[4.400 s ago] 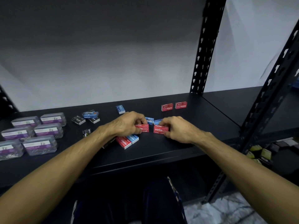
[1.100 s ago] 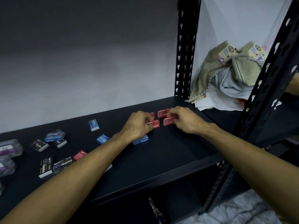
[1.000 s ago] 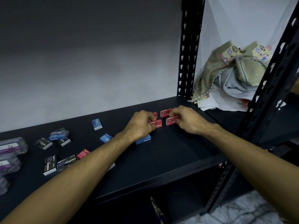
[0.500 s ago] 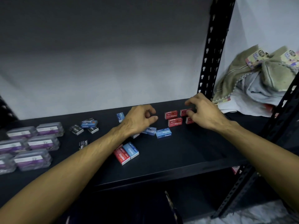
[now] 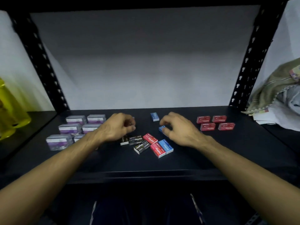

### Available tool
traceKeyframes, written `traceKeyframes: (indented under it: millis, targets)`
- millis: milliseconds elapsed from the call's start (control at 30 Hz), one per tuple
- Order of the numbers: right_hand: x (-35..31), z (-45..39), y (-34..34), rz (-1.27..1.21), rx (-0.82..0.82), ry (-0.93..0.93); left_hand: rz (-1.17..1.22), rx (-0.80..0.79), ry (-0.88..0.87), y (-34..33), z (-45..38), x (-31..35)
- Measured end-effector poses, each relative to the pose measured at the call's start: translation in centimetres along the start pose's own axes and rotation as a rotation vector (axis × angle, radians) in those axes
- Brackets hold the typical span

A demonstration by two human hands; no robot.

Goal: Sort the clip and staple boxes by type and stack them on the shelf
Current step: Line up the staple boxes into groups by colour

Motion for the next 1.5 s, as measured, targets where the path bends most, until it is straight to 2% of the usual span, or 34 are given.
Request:
traceKeyframes:
  millis: [133, 267, 433, 600, 767, 967, 1200, 1400, 1500]
  targets:
    - [-3.8, -1.8, -2.5, -0.023, -0.062, 0.064, -0.092, -0.099, 0.049, 0.8, 1.7, -1.1]
    - [-6.0, -3.2, -4.5, -0.015, -0.179, 0.098, -0.151, -0.194, 0.012, 0.6, 2.1, -1.0]
    - [-6.5, -4.0, -5.2, 0.051, -0.293, 0.066, -0.164, -0.309, -0.010, 0.0, 1.5, -0.7]
    - [-5.7, -4.2, -5.1, 0.028, -0.338, 0.017, -0.154, -0.336, 0.016, -0.3, 0.9, -1.7]
    - [-5.2, -4.3, -4.9, 0.001, -0.342, 0.003, -0.119, -0.327, 0.044, -0.1, 0.7, -2.8]
    - [-5.4, -4.1, -4.7, -0.063, -0.340, -0.044, -0.161, -0.293, -0.001, 0.0, 0.8, -3.3]
    - [-6.3, -3.5, -4.5, -0.191, -0.286, -0.078, -0.110, -0.222, -0.012, -0.4, 0.6, -3.3]
    - [-6.6, -3.5, -4.7, -0.232, -0.307, -0.090, -0.002, -0.118, -0.025, -0.5, 0.6, -3.3]
    - [-6.5, -3.5, -4.8, -0.278, -0.313, -0.087, -0.010, -0.128, -0.036, -0.6, 0.8, -3.2]
Point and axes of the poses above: each hand's wrist, its own z-axis away from the middle knuckle, its own y-axis out of the back of the hand, x = y × z, the point moved 1 cm from there along -z, towards the middle knuckle, and after that the axes turned 7 degrees about -x, right-handed, at the moved point
